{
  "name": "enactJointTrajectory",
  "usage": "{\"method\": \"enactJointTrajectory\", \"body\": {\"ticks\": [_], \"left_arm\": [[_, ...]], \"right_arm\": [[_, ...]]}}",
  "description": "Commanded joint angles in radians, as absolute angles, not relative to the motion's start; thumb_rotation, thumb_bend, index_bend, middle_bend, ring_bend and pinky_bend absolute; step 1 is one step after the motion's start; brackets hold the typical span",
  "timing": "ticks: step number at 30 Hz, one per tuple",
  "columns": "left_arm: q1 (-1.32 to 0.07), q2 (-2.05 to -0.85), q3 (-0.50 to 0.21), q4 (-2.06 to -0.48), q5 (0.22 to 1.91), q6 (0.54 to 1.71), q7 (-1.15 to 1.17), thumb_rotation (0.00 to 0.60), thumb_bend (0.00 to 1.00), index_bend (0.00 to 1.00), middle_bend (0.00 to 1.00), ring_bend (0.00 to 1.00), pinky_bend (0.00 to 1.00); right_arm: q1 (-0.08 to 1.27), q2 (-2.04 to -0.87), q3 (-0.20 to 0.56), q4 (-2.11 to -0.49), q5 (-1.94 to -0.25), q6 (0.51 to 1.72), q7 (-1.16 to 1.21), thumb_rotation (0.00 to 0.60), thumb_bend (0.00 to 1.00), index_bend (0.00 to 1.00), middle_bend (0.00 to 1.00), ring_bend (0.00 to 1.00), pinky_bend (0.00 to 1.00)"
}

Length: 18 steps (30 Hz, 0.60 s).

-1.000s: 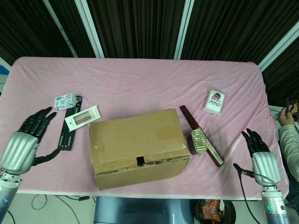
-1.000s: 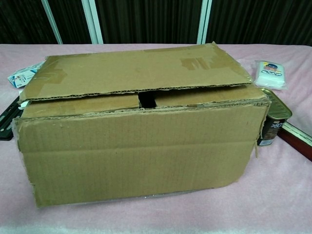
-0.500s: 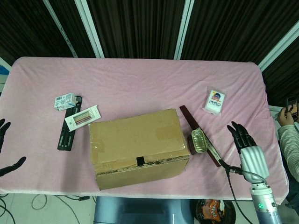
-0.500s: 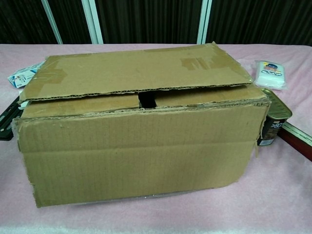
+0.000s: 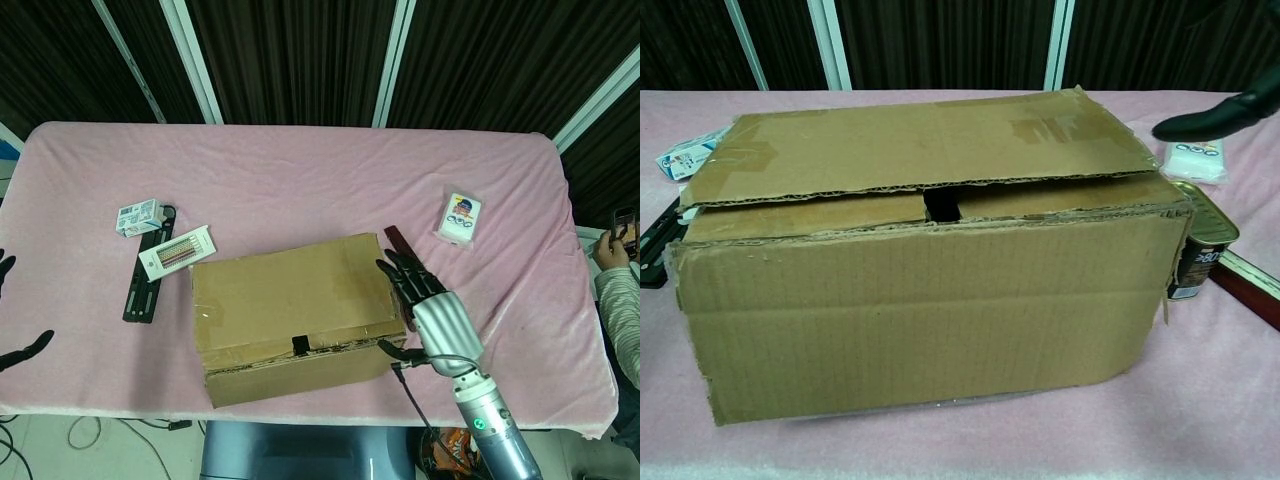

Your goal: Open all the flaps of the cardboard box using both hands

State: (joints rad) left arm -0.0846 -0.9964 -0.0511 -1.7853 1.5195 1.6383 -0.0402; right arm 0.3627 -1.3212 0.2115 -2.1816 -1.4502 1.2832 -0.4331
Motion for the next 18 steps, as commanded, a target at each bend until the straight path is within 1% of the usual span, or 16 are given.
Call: {"method": "enactJointTrajectory", "body": {"ticks": [1,12,18], "left_arm": [[-0.084,-0.997,-0.053,-1.783,1.518,1.634,-0.042,0.6,0.12,0.0,0.0,0.02,0.09],[-0.084,-0.995,-0.068,-1.781,1.5,1.617,-0.053,0.6,0.12,0.0,0.0,0.02,0.1],[-0.084,-0.993,-0.075,-1.783,1.495,1.611,-0.061,0.6,0.12,0.0,0.0,0.02,0.1]], "right_arm": [[0.404,-1.392,0.225,-2.184,-1.393,1.26,-0.505,0.6,0.13,0.0,0.0,0.0,0.22],[0.464,-1.55,0.239,-2.127,-1.273,1.273,-0.599,0.6,0.15,0.0,0.0,0.0,0.22],[0.492,-1.604,0.246,-2.094,-1.245,1.276,-0.626,0.6,0.15,0.0,0.0,0.0,0.22]]}}
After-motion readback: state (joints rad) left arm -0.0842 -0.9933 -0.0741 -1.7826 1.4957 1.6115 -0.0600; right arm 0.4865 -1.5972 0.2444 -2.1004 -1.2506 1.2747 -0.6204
